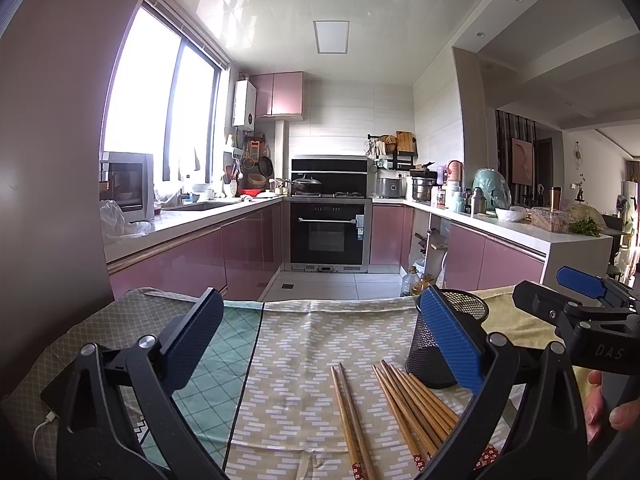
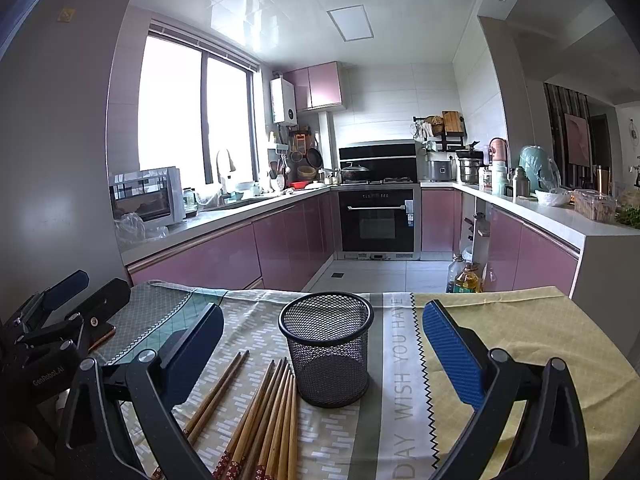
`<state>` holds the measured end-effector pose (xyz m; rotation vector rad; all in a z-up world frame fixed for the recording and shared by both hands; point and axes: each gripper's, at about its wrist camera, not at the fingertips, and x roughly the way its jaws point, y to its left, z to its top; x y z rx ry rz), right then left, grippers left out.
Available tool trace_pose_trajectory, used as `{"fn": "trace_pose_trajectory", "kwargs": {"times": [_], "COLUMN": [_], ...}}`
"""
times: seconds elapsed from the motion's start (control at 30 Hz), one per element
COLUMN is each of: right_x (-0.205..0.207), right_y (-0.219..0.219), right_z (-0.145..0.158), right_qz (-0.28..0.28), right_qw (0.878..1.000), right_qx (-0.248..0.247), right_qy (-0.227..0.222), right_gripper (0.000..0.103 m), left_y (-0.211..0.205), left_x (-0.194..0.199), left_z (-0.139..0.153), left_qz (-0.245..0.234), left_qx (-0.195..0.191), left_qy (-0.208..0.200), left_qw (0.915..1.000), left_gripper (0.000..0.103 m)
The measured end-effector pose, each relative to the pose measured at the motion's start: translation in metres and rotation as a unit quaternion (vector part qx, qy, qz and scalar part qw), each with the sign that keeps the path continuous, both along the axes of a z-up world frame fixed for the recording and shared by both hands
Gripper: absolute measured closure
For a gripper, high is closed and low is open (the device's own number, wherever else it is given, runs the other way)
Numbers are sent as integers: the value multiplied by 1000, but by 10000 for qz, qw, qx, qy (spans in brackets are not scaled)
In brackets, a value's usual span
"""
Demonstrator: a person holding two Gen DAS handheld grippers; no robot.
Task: Organize utensils
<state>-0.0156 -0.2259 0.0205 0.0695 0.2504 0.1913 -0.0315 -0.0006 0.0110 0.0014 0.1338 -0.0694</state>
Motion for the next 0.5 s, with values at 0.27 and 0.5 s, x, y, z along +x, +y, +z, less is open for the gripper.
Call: {"fn": "trace_pose_trajectory", "kwargs": {"times": [0.27,0.5], "right_x": [0,1], "right_y": [0,0], "right_z": [0,0], "right_qz": [-11,-15], "right_qw": [10000,10000], "right_qx": [5,9], "right_qy": [-2,21], "right_gripper": [6,6], "left_y": [0,0], "left_x": [0,1], "left_z": [0,0], "left_qz": [-8,-2], "left_qx": [-6,2], "left_qy": [12,22], "left_qw": [10000,10000], "left_gripper": [6,6]}}
